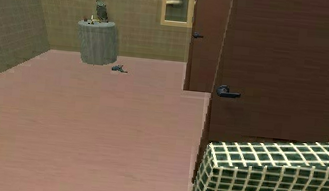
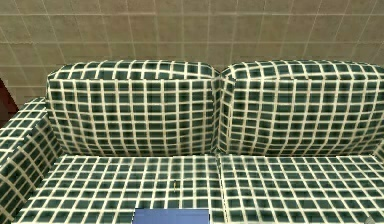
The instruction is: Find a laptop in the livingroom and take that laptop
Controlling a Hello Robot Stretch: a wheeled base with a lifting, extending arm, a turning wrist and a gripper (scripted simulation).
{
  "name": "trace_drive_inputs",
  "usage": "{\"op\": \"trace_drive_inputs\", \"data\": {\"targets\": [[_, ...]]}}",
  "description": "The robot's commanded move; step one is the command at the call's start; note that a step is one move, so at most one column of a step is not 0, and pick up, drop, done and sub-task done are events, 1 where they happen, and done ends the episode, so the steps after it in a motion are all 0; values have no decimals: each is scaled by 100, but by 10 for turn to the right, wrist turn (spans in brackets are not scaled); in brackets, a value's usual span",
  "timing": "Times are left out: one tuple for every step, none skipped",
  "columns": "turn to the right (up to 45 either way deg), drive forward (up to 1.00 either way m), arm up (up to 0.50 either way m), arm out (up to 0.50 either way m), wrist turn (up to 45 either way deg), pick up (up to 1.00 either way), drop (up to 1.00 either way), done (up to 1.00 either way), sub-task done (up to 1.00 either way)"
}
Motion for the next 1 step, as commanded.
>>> {"op": "trace_drive_inputs", "data": {"targets": [[0, 0, 0, 0, 450, 0, 0, 0, 0]]}}
